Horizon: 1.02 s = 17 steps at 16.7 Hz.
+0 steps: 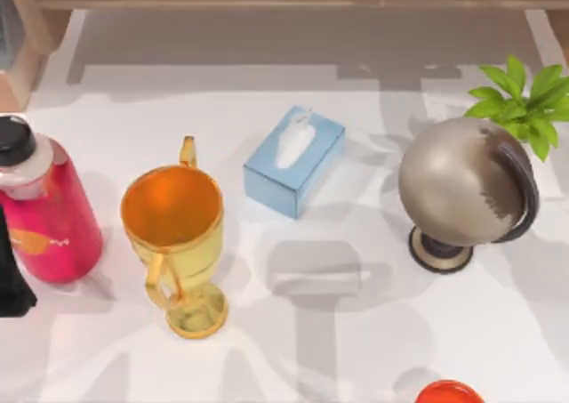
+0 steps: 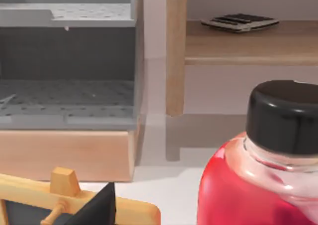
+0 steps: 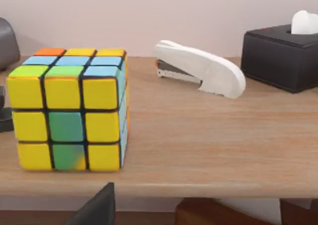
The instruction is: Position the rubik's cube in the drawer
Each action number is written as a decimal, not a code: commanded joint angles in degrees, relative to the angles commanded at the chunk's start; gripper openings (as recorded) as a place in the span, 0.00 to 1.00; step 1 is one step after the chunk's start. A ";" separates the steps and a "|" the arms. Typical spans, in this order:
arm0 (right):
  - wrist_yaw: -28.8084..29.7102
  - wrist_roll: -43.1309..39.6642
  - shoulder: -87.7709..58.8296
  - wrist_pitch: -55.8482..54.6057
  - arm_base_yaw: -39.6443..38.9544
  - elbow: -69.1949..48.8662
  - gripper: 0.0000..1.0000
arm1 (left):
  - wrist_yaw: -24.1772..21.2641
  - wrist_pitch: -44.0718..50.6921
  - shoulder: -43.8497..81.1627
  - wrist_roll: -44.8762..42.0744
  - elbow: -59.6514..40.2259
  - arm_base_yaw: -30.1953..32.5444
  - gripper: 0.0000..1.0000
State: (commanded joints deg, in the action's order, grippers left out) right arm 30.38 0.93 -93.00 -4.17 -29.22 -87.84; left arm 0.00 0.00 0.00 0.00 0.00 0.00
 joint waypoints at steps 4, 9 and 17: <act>4.58 0.05 -14.00 -0.85 -4.12 -13.41 1.00 | 0.00 0.00 0.00 0.00 0.00 0.00 1.00; 6.33 0.12 -19.01 -1.28 -5.66 -18.13 1.00 | 0.00 0.00 0.00 0.00 0.00 0.00 1.00; 5.09 0.13 -21.67 1.03 -4.38 -23.11 1.00 | 0.00 0.00 0.00 0.00 0.00 0.00 1.00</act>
State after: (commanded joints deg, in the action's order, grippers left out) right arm 35.47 1.06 -114.67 -3.14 -33.60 -110.95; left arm 0.00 0.00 0.00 0.00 0.00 0.00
